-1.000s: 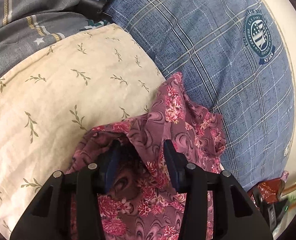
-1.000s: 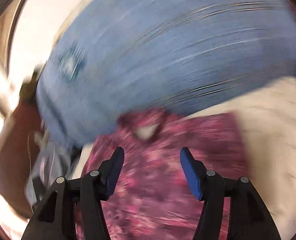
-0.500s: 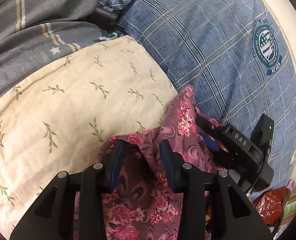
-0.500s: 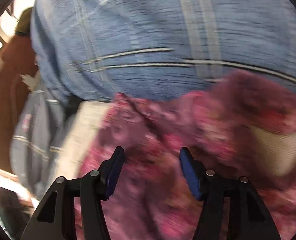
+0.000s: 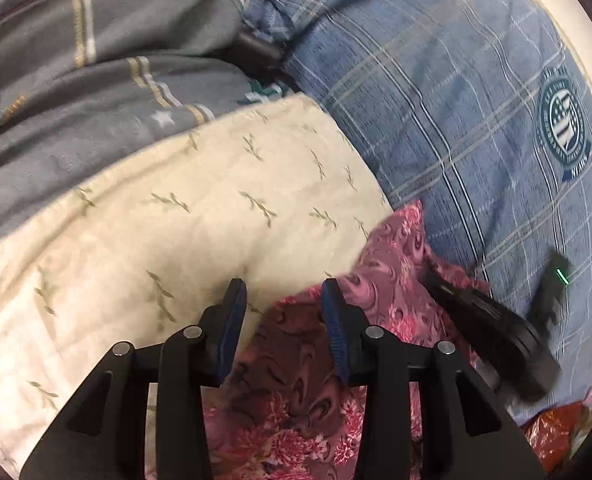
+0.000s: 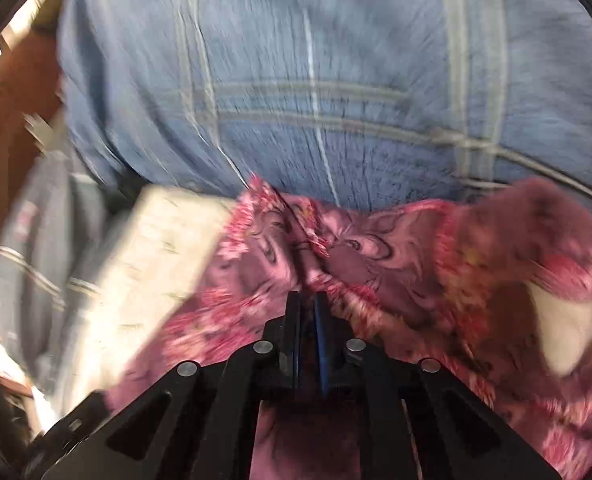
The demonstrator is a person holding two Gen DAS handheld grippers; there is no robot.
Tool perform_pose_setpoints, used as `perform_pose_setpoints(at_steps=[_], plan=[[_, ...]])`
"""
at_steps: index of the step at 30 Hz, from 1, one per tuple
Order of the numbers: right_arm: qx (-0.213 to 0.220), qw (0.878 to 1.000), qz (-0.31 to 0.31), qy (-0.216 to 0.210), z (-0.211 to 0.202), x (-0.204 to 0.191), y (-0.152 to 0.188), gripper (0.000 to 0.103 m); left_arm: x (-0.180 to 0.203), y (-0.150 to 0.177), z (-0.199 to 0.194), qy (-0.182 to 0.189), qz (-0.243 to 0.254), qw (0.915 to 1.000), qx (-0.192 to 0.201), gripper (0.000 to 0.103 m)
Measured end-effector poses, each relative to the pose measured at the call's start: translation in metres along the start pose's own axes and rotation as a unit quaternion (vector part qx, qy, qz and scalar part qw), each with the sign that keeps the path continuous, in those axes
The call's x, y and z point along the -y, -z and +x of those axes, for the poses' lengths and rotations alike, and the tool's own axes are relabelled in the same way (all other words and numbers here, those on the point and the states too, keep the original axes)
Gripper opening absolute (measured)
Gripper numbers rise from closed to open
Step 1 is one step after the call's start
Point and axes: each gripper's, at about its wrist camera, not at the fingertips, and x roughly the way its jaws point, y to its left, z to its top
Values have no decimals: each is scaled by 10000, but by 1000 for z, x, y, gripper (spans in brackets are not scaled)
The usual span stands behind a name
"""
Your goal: Fold small clothes
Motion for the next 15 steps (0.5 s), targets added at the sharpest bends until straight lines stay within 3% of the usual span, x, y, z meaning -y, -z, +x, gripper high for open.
perform_pose_setpoints(at_steps=[3,4,6,10,11,12,13,15], plan=[[431,9957,581,-573,-60,25,24,16,11,2,-11,53,302,9993,216,39],[521,9944,688,-612,-76,32,31,21,16,3,-13,126,439,9987,227,45],[742,9923,932,-330,-127,64,63,31,27,11,-15,229,725,9969,203,56],[895,9801,1768,97,-179,130,144,38,56,33,3,184,1539,9878,-131,58],[775,9783,1896,327,-184,149,149,37,61,38,11,82,1700,9852,-217,58],[515,9749,2061,671,-183,166,167,29,64,44,18,-145,1884,9817,-236,58],[548,9746,2102,554,-189,176,177,15,69,49,21,-285,2072,9778,-148,58],[836,9675,2339,477,-217,186,198,21,77,56,20,-520,2433,9684,-162,60]])
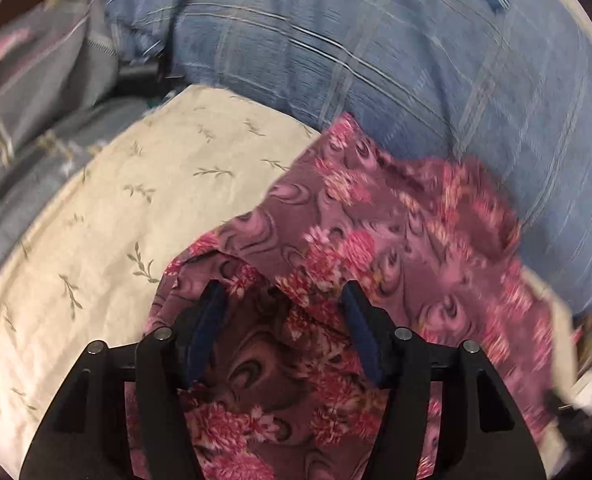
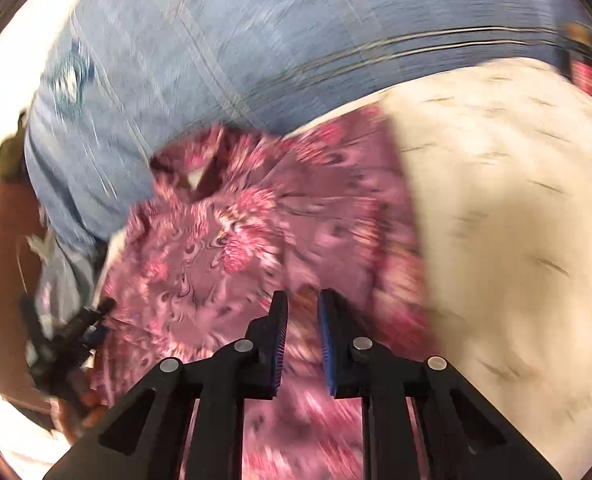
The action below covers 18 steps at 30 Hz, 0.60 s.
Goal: Fold small clothes
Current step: 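Grasp the shirt hem with both grippers and fold it toward the collar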
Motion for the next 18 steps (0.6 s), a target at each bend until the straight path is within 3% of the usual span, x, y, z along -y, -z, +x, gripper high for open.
perform_pose_setpoints(at_steps=[2,5,10,18], plan=[[231,9996,98,-125,-33,11,10,34,-1,-4,-6,51,62,9994,-325,60],[274,9996,-7,-60,-65,22,28,45,-18,-5,-33,641,47,9951,-751,60],[62,9996,-23,285,-93,38,87,47,-67,18,-75,760,263,9876,-1349,64],[-559,9984,79,-71,-117,67,186,47,-159,94,-109,585,88,9726,-2250,64]])
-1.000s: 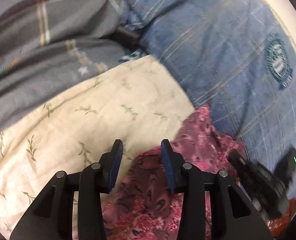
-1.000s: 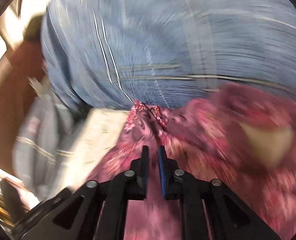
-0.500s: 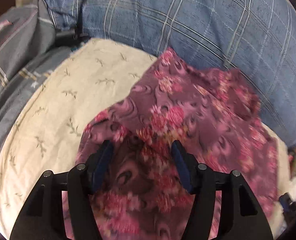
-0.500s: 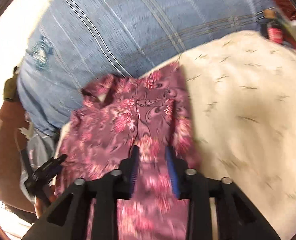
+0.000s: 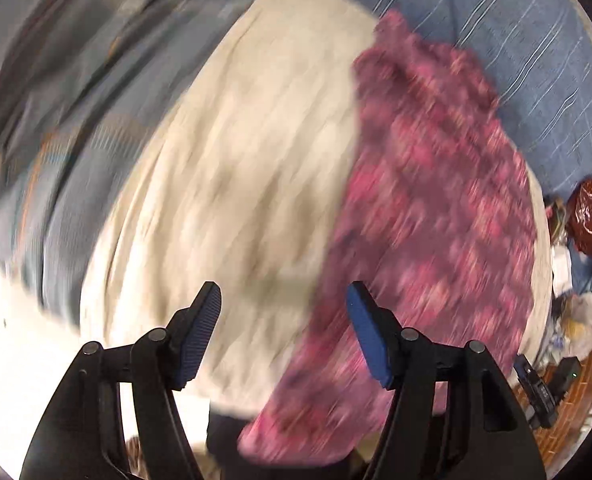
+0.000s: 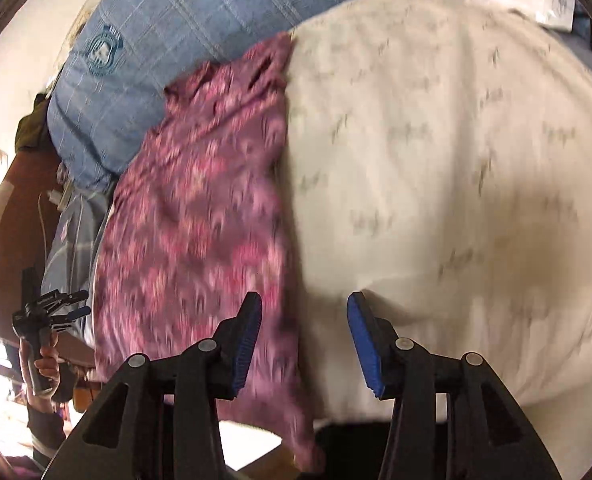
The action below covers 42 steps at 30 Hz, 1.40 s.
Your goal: Fold small clothes
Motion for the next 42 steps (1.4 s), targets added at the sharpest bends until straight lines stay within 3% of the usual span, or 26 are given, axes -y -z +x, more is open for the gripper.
perform_pose_setpoints(at_steps=[5,12,13,14,15,16,17,19,30,34,42], plan=[[-404,9985,-185,-306,5,-10,30,49,-20,48,21,408,-130,9972,-611,64],[-982,9928,-485,-492,24,-22,58,50,-7,74,33,660,44,9942,-853,64],[-999,9925,-540,-461,25,-24,59,49,-1,75,34,693,123,9942,-819,62],[-1019,9918,-674,-369,27,-27,63,43,5,77,35,710,207,9940,-808,44],[-1035,9911,-767,-327,27,-29,64,36,11,79,35,665,298,9939,-826,34],[-1019,9910,-817,-305,27,-30,67,13,16,81,35,604,396,9939,-835,25],[-989,9906,-894,-301,25,-31,68,6,20,81,32,603,473,9938,-810,16],[-861,9913,-915,-381,20,-31,69,5,26,82,25,831,526,9918,-821,8],[396,9876,-534,-1425,-29,-40,30,5,30,49,-26,1706,289,9843,-350,8],[760,9835,-421,-1587,-34,-42,4,5,36,22,-35,2003,76,9797,-10,8],[1235,9754,-191,-1814,-27,-45,-59,5,43,-52,-31,2184,-318,9744,439,8]])
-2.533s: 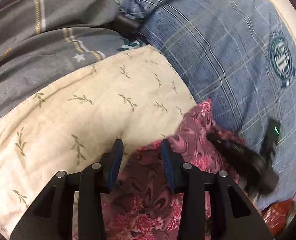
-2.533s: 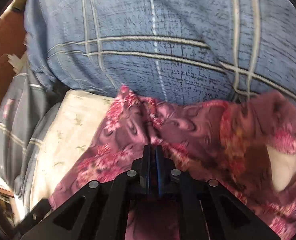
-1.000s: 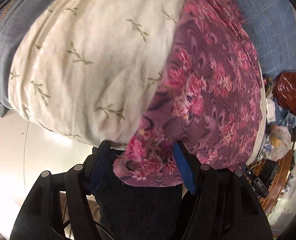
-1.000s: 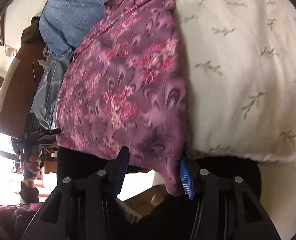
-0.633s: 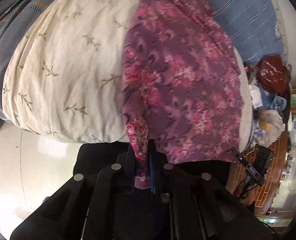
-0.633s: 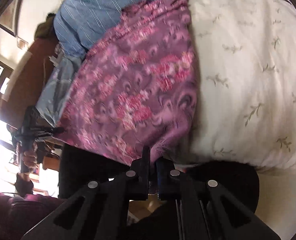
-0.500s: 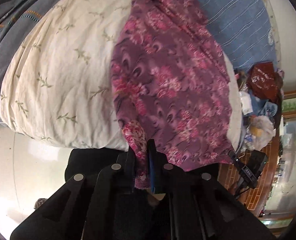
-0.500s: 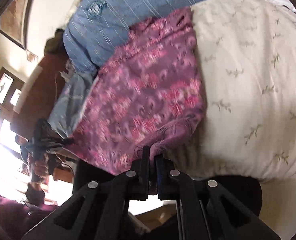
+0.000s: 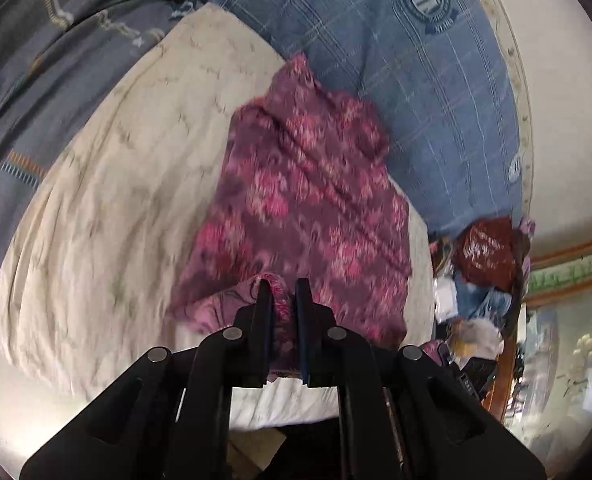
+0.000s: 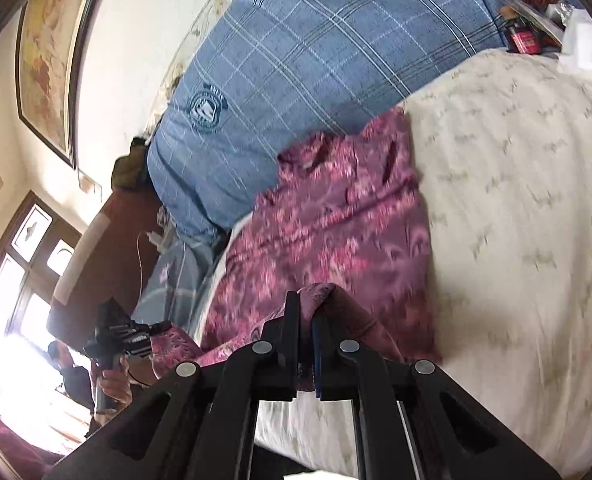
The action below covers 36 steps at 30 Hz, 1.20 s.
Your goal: Fold small clothes
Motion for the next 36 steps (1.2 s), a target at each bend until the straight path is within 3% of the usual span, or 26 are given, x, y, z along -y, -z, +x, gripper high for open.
perform_pose_setpoints(at_steps=[7,12,16,19,21,22,23,24,25,26,28,31,35,36], plan=[[451,9982,395,4,40,23,-66,5,10,-85,38,-23,-195,9991,387,8],[449,9975,505,214,81,36,-100,4,20,-142,64,-116,-213,9975,656,4],[508,9954,767,274,111,53,-123,4,24,-177,87,-326,-140,9975,610,4],[360,9921,1113,444,130,69,-132,6,23,-185,101,-269,21,9995,186,5],[148,9917,1119,622,137,72,-130,10,27,-177,101,-366,448,9983,32,12],[111,9919,1086,650,136,72,-128,11,29,-171,101,-410,697,9967,-49,29],[123,9922,1077,612,133,72,-125,12,31,-162,98,-472,947,9943,-109,53],[148,9927,1086,511,128,72,-122,14,33,-155,96,-547,1116,9922,-140,63],[204,9927,1113,425,122,73,-119,23,35,-145,92,-596,1322,9893,-161,69],[343,9921,1158,327,111,73,-114,36,37,-137,90,-587,1522,9864,-195,69],[591,9907,1207,194,91,75,-107,47,41,-119,87,-588,1894,9795,-350,69],[717,9898,1218,164,72,76,-100,47,50,-91,89,-902,2472,9635,-492,69],[99,9928,1168,249,86,70,-95,47,60,-60,106,-1465,3183,9339,-706,69],[-101,9924,1188,296,97,68,-95,47,61,-55,113,-1768,3328,9236,-708,69]])
